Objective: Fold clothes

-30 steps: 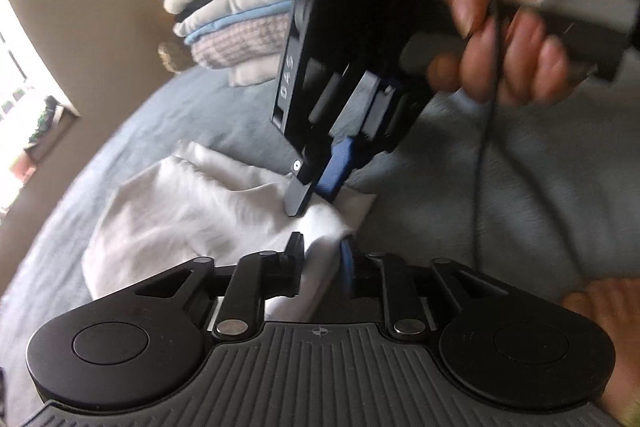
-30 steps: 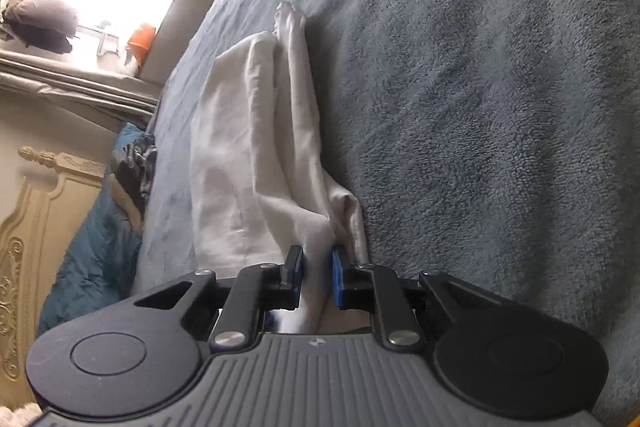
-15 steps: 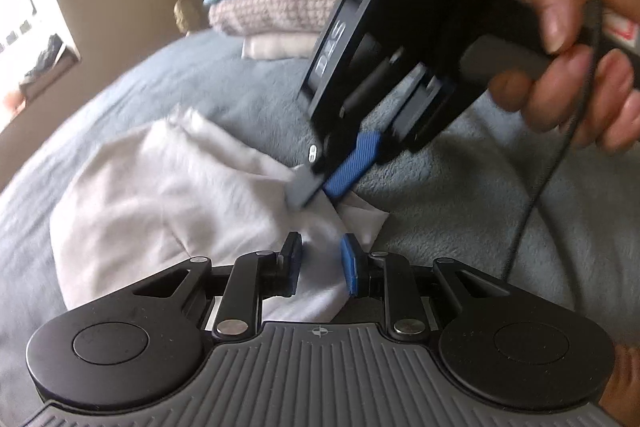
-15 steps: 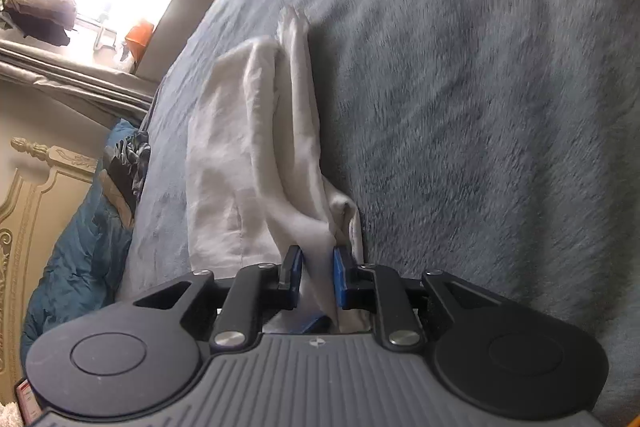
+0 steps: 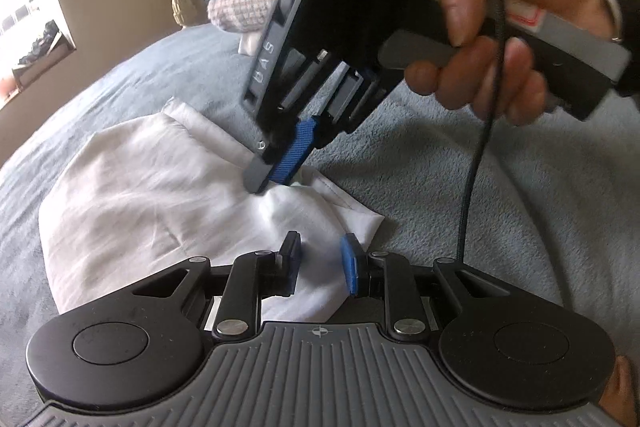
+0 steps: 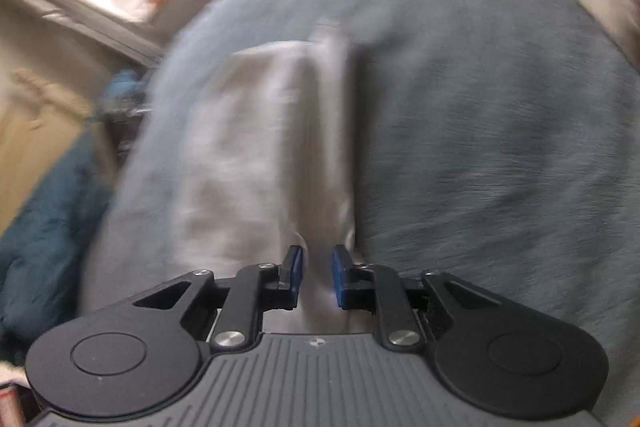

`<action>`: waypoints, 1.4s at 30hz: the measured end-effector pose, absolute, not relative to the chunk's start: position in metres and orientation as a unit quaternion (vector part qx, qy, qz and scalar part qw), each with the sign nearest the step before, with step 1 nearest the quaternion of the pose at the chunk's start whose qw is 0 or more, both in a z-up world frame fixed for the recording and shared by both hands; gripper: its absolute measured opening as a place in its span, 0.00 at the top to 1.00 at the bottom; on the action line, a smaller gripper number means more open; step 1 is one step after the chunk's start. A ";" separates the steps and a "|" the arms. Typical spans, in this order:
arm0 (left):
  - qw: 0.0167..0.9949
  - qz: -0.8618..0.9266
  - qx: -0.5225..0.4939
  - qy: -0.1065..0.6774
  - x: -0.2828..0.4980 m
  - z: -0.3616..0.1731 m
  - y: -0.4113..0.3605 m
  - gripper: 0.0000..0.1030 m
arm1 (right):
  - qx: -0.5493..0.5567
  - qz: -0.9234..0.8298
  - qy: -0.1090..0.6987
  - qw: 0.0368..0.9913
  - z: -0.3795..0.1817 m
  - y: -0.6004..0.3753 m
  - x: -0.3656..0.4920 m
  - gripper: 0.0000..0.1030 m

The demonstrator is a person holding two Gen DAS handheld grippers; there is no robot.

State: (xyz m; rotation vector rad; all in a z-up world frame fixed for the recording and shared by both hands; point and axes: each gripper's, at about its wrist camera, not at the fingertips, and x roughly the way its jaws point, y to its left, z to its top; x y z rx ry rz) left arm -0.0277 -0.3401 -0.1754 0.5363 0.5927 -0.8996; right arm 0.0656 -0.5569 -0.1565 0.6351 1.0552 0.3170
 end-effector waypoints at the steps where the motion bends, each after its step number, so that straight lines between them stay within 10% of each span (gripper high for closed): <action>1: 0.824 -0.425 0.250 0.280 -0.027 -0.175 -0.339 0.78 | 0.299 0.147 0.492 0.804 -0.157 -0.557 0.067 0.87; 42: 0.697 -0.566 0.312 0.313 0.006 -0.129 -0.291 0.71 | 0.364 0.164 0.479 0.781 -0.189 -0.565 0.026 0.94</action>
